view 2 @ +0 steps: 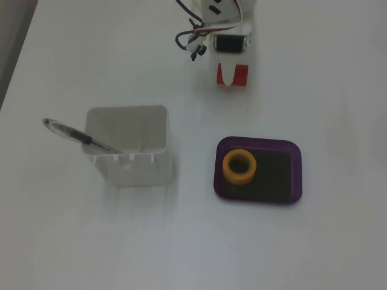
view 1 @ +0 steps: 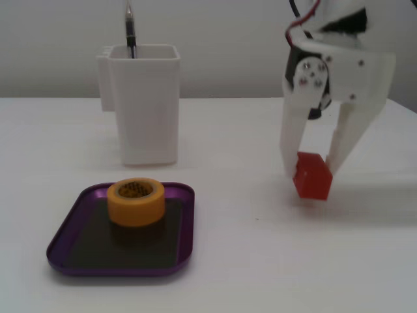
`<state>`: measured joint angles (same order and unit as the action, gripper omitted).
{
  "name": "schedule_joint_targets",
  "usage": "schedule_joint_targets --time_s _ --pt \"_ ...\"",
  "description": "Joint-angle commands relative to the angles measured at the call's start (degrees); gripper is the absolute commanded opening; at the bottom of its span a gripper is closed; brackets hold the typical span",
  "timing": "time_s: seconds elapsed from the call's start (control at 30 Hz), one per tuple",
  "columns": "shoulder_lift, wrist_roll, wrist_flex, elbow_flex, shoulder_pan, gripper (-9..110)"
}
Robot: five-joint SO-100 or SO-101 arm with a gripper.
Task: Remove the cube from the box.
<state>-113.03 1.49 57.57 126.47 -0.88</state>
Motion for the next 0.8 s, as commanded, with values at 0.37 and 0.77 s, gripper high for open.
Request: schedule_joint_targets --time_s 0.37,0.77 --pt "-3.96 -0.35 -13.45 10.55 -0.09 1" --pt "-5.54 0.35 1.32 -3.08 -0.09 24"
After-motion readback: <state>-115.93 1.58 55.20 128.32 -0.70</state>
